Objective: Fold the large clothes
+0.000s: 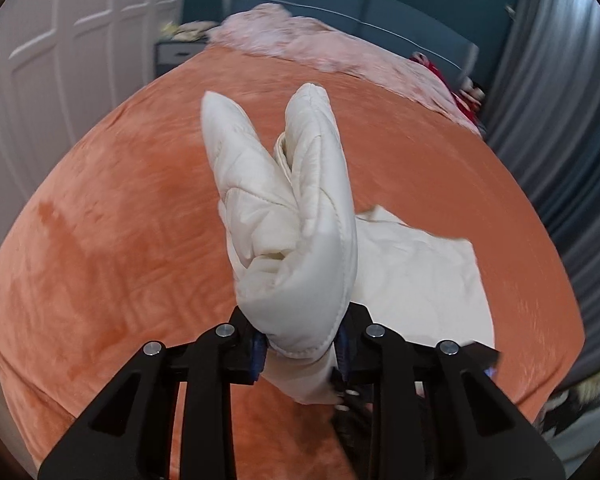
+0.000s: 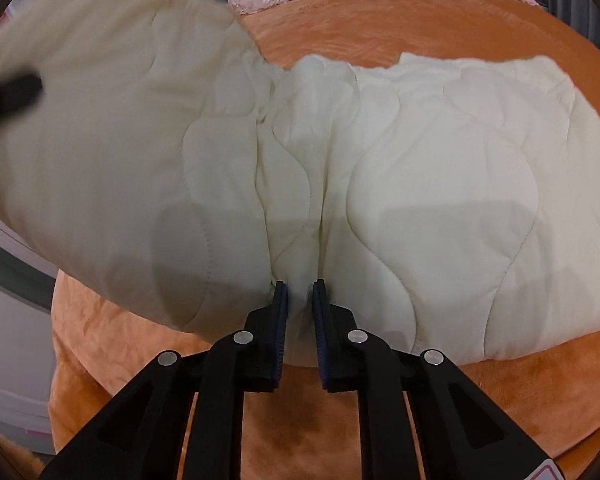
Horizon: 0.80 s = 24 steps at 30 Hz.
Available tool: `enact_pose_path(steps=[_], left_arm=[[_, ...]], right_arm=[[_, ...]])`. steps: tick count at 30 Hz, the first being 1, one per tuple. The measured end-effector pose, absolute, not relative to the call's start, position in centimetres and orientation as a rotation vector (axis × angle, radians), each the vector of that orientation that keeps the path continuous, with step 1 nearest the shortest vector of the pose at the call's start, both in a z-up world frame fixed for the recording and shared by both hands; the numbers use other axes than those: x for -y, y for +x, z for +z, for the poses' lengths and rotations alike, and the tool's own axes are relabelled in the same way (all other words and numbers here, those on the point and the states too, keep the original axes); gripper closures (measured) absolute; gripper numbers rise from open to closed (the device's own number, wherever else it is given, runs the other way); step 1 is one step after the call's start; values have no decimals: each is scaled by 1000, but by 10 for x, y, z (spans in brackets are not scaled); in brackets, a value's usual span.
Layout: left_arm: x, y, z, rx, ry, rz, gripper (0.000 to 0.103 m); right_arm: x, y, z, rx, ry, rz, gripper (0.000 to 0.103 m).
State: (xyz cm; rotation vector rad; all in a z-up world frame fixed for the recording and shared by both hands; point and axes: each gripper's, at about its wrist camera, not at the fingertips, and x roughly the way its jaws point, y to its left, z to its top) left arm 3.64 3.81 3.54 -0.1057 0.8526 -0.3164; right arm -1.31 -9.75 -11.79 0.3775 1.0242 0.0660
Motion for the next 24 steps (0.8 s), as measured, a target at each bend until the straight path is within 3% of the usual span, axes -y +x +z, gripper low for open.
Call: enact_pose_path(steps=[11,24], left_arm=[[46,6,36,-845,89,-387,79],[142,-30,-16,-917,303,-475,79]], right_arm=[[147,-49,-97,-992,449,57,92],[273,-133,-91,-939,576,-172,85]])
